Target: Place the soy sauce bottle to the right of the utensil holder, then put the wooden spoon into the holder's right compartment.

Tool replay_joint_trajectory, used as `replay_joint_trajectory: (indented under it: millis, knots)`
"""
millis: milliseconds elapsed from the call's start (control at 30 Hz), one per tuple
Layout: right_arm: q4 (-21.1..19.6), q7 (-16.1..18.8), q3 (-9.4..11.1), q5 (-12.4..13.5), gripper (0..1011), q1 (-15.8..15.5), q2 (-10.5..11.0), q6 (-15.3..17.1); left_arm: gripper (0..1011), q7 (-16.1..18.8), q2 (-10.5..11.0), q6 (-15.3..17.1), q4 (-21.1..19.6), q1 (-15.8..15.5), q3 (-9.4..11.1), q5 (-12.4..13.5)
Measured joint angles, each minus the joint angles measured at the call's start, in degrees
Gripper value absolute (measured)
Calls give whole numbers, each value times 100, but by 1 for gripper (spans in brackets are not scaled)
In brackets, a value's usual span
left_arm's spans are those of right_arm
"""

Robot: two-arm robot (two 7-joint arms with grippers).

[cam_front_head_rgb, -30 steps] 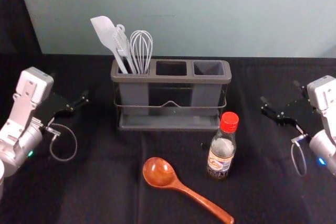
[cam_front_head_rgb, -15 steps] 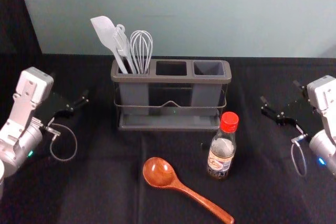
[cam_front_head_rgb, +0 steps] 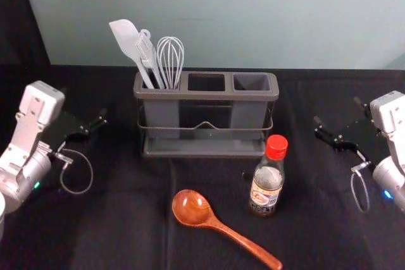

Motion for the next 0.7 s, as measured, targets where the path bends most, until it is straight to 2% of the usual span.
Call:
replay_joint_trajectory:
  millis: [700]
  knots:
    - [0,0,0,0,1002,0,0,0,1005,0,0,0,0,0,0,0]
